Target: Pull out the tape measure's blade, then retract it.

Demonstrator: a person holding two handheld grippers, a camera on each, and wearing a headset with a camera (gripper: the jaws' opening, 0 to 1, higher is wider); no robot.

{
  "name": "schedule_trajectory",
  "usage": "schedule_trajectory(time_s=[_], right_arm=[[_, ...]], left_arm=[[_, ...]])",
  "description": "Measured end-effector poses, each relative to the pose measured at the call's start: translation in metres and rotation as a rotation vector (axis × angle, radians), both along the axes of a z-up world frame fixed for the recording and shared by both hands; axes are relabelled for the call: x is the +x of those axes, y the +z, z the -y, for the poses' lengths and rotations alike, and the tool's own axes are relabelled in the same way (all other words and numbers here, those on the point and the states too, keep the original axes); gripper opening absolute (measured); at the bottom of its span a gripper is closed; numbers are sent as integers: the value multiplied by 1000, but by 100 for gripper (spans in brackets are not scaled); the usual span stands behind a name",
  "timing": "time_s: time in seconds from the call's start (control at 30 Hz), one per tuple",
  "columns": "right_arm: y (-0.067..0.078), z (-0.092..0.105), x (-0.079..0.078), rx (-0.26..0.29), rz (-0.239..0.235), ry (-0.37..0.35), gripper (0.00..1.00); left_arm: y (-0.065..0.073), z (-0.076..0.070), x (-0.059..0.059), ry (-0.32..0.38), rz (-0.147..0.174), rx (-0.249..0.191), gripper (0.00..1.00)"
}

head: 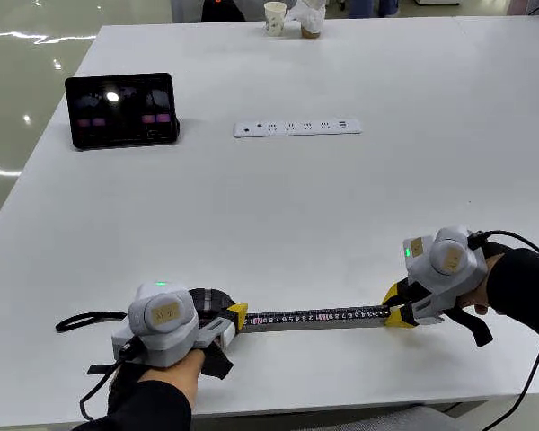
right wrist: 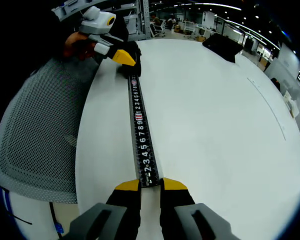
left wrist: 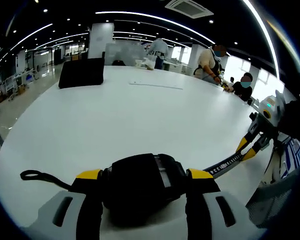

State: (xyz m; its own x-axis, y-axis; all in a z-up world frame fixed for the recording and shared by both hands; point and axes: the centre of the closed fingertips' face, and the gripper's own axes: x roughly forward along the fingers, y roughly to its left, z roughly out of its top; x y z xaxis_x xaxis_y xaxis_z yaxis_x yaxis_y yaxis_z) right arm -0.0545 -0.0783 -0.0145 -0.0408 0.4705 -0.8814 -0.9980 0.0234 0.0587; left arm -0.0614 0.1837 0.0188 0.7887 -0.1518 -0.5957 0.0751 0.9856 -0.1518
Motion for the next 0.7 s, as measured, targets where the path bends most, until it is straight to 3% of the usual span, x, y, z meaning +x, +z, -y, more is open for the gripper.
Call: schedule_trajectory(time_s=[0.2,0.3,0.33,0.53,0.7], right_arm=[[0,0,1,0,-3,-8,11],[0,0,1,-6,-6,-4,11],[0,-2,1,-1,-17,-34,11],[1,-10,-2,-30,-11,7,11],[1,-11,-1,-22,-14,9,11]], left_arm=[[-2,1,0,-13,-32,22,62],[-3,0,0,-22,-30,35,62],[-3,0,-1,-28,-30,43,62],[-3,1,-1,-34,-33,51,62],[-3,1,-1,-38,-35,53,62]])
